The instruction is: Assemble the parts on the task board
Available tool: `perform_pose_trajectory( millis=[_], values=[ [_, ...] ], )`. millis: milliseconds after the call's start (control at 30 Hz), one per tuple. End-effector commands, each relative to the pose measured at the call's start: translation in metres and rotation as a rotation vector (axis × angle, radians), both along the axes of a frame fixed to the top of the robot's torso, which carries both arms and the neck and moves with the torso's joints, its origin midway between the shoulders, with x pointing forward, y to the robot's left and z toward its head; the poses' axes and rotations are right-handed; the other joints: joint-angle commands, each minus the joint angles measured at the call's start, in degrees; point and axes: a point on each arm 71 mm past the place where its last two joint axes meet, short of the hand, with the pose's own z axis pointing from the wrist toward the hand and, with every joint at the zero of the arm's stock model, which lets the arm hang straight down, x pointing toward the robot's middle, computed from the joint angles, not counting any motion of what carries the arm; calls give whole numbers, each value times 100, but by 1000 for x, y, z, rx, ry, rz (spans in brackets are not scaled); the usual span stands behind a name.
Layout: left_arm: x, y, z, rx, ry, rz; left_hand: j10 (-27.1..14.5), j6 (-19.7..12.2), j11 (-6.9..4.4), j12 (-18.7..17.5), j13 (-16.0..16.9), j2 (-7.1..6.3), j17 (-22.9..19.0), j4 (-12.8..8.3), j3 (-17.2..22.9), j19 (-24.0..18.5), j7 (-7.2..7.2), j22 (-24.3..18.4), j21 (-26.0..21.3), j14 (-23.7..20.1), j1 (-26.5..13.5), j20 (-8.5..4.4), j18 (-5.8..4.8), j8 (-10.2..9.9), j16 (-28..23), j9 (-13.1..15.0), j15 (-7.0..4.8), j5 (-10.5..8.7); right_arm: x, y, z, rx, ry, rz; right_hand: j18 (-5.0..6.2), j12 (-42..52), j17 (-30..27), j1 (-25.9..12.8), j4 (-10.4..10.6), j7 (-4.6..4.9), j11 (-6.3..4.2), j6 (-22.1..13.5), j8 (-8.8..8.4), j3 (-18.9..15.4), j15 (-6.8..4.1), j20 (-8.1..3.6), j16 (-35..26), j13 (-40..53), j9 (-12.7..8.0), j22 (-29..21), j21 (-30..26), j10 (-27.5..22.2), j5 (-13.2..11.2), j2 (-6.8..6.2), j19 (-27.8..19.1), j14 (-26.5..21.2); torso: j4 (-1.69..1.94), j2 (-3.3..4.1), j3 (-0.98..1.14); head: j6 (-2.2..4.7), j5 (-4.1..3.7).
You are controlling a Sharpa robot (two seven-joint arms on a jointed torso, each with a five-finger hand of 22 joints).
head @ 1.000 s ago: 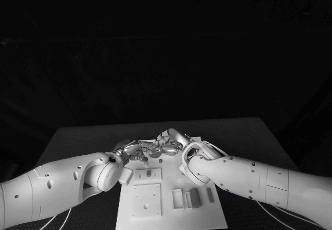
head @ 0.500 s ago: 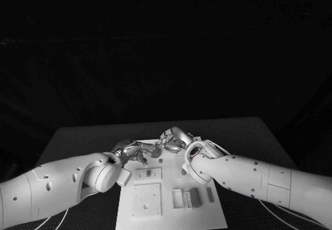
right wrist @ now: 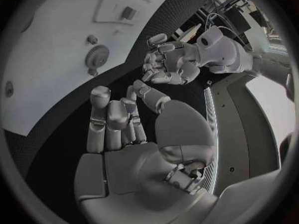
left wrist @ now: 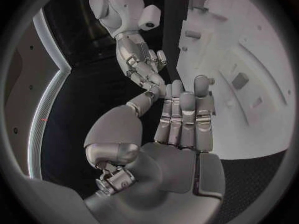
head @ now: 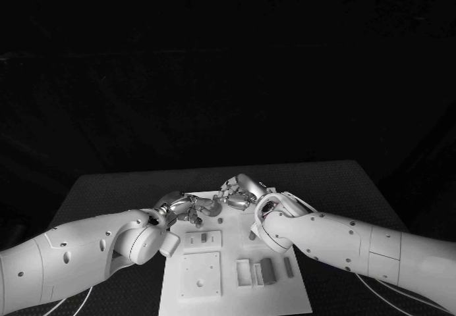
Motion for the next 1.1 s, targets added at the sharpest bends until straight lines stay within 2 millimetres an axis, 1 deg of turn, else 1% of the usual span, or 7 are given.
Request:
perform_pose_trajectory(
  millis=[33, 233, 367, 600, 767, 967, 1100],
  values=[
    [1, 1, 1, 7, -15, 0, 15, 34, -10, 32, 9, 24, -7, 5, -24, 20, 5, 130, 46, 27, 76, -51, 136, 22, 41, 7, -46, 17, -1, -3, 0, -3, 12, 15, 234, -21, 9, 21, -37, 26, -30, 16, -39, -10, -31, 13, -24, 5, 17, 115, 32, -11, 12, -91, 34, 3, 3, -1, -2, 0, 6],
    [2, 3, 1, 9, -14, 9, 21, 38, -14, 41, 13, 29, -9, 23, -43, 31, 6, 129, 57, 39, 64, -53, 137, 21, 54, 7, -50, 11, -4, -6, 0, -10, 19, 40, 234, -29, 14, -46, -29, 49, -9, -18, -107, -78, -13, 6, -36, 8, 46, 112, 34, -24, 11, -304, 26, -4, 2, -1, -1, 2, 19],
    [1, 3, 1, 11, -12, 12, 25, 39, -15, 46, 16, 32, -10, 34, -54, 33, 7, 128, 60, 42, 55, -54, 137, 20, 59, 7, -52, 10, -8, -1, -2, -18, 36, 75, 234, -36, 26, -140, -52, 71, 13, -71, -172, -350, 7, -7, -45, 19, 80, 110, 29, -64, 11, -485, -4, -31, -5, 1, 2, 2, 23],
    [1, 2, 0, 12, -7, 10, 34, 39, -19, 55, 20, 38, -12, 44, -64, 35, 7, 127, 65, 45, 47, -56, 139, 19, 64, 6, -55, 10, -11, 5, -3, -23, 39, 92, 234, -41, 44, -300, -34, 89, 32, -99, -239, -723, 26, -3, -52, 35, 128, 105, 6, -117, 11, -597, -48, -70, 0, 0, 4, -3, 18],
    [1, 0, 0, 9, -4, 1, 41, 42, -22, 63, 24, 36, -13, 46, -71, 35, 6, 127, 67, 46, 45, -57, 140, 20, 67, 6, -57, 10, -10, 7, -4, -33, 40, 83, 234, -40, 54, -413, -31, 85, 27, -87, -273, -933, 21, -12, -54, 41, 161, 98, -11, -129, 11, -578, -56, -80, 2, -1, -1, -6, 13],
    [-1, -2, 0, 2, 0, -15, 43, 43, -24, 67, 26, 33, -14, 45, -74, 34, 5, 127, 68, 46, 45, -58, 140, 20, 68, 6, -59, 11, -8, 7, -5, -39, 37, 69, 234, -41, 56, -429, -21, 82, 24, -77, -282, -962, 19, -15, -55, 41, 171, 95, -17, -128, 13, -560, -52, -78, 4, 0, -3, -6, 13],
    [-1, -4, 0, 0, 3, -21, 44, 43, -25, 68, 27, 33, -15, 44, -74, 33, 5, 127, 68, 45, 47, -59, 141, 20, 68, 6, -60, 11, -7, 8, -5, -36, 34, 67, 234, -38, 58, -409, -21, 74, 15, -50, -286, -969, 11, -22, -53, 40, 187, 93, -22, -117, 13, -494, -42, -70, 4, 0, -4, -14, 15]
  ],
)
